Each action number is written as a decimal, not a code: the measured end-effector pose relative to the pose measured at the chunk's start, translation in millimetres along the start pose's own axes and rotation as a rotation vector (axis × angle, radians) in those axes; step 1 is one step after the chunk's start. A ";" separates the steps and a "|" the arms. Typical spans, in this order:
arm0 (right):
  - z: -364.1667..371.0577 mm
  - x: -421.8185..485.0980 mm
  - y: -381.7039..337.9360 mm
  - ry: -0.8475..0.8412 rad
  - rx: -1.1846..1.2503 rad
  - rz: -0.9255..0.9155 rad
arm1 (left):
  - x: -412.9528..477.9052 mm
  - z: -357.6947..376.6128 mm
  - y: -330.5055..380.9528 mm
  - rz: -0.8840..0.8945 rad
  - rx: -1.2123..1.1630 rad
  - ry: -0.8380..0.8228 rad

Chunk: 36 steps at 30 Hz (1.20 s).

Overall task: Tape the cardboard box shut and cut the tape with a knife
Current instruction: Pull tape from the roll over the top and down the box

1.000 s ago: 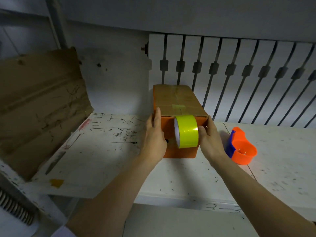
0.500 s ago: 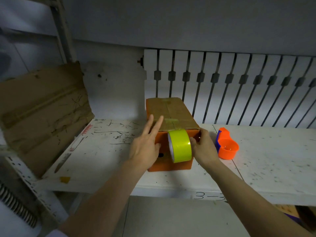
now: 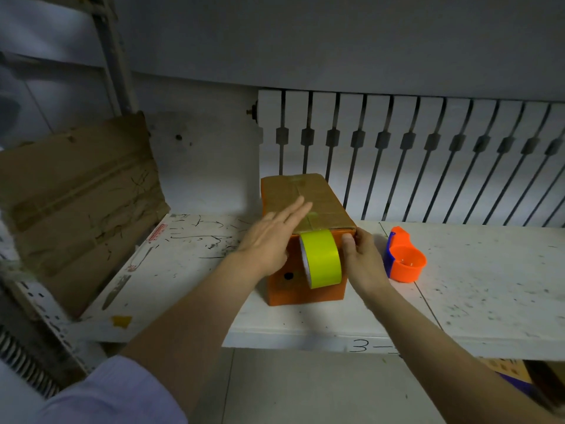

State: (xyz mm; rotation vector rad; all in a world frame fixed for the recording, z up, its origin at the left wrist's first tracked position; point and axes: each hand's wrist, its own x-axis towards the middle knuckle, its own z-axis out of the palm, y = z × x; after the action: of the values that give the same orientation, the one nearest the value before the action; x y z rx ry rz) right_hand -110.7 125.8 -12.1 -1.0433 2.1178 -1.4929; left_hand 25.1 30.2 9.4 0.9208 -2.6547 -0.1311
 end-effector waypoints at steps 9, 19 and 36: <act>18.3 -43.0 -5.9 -0.059 0.421 -0.035 | 12.7 6.7 1.1 0.044 0.119 -0.067; 8.3 -44.3 -12.0 -0.132 0.377 0.035 | 12.2 8.6 6.5 -0.017 0.113 -0.083; 18.5 -69.3 -2.3 -0.125 0.433 0.276 | 11.2 10.8 6.2 -0.039 0.116 -0.065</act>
State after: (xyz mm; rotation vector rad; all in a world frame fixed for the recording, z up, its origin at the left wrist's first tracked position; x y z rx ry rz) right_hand -51.5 163.9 -26.0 -0.6399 1.6666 -1.5986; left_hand 9.6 27.9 3.5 1.0213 -2.7290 -0.0165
